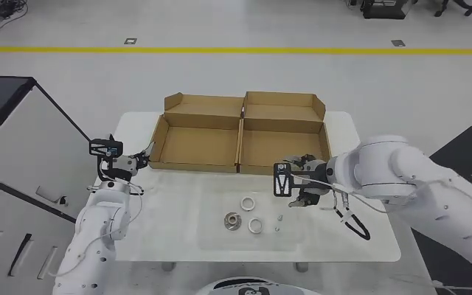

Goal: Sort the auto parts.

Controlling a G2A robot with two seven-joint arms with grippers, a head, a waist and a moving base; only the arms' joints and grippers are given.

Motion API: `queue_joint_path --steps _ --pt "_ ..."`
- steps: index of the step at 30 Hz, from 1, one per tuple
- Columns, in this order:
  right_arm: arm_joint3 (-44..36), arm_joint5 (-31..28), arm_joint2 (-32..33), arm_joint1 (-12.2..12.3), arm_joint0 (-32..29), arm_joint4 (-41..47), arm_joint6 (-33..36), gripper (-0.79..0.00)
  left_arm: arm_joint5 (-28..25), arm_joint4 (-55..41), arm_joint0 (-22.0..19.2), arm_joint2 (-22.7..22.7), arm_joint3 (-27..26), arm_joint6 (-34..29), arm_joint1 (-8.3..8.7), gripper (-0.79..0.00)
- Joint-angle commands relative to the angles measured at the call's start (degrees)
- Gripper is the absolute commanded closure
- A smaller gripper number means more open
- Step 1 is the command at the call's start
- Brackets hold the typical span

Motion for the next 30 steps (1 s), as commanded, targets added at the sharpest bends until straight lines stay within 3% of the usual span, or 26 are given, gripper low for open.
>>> queue_joint_path --steps 1,14,30 --pt "0.9 0.0 -2.9 0.9 2.4 0.6 0.0 -0.785 0.0 0.0 0.0 0.0 0.0 0.0 0.0 -0.785" --pt "4.8 -0.1 -15.1 2.2 11.0 4.2 -0.1 -0.785 0.0 0.0 0.0 0.0 0.0 0.0 0.0 -0.785" --pt "8.9 0.3 -22.1 -1.5 15.4 9.1 0.3 -0.785 0.0 0.0 0.0 0.0 0.0 0.0 0.0 -0.785"
